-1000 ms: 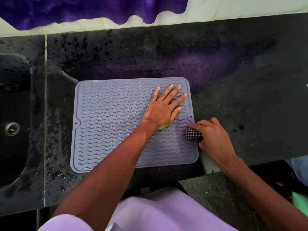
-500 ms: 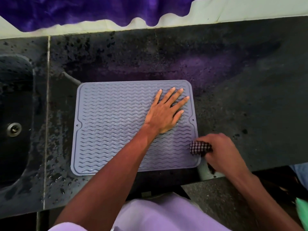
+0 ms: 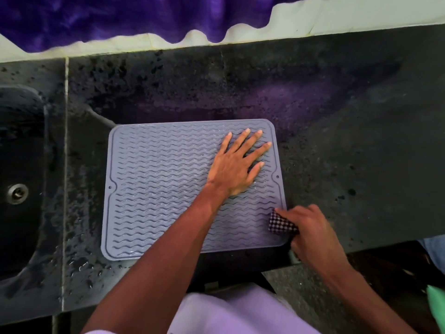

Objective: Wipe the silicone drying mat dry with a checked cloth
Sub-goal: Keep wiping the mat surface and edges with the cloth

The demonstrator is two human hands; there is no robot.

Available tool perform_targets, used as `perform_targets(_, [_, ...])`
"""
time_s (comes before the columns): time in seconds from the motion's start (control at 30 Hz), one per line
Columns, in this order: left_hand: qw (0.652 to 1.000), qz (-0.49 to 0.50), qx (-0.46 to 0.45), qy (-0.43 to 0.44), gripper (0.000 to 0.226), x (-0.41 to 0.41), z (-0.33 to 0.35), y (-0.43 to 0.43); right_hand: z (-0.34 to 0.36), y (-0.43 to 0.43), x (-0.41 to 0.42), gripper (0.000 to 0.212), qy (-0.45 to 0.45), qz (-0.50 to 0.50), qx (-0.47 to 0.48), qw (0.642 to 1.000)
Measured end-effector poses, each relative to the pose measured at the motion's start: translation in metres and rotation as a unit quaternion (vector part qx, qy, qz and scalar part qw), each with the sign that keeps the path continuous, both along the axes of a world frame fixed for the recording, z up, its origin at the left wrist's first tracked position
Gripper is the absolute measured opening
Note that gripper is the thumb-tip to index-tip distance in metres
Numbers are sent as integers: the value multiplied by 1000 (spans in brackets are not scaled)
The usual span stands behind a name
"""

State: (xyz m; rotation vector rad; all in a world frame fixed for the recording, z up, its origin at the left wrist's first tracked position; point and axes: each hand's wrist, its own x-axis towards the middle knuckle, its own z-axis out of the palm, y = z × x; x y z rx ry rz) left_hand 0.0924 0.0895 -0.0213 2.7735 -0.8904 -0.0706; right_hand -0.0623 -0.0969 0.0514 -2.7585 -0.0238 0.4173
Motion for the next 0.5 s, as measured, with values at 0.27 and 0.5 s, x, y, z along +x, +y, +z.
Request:
perform_targets(0.27, [1000,-11,4,10,57,0,2,0,15,-7,-31,67,83,24,66,994])
perform_targets(0.5, [985,105,-134,-2,52,-29,9,78,48,3,2,39,288,-174,448,828])
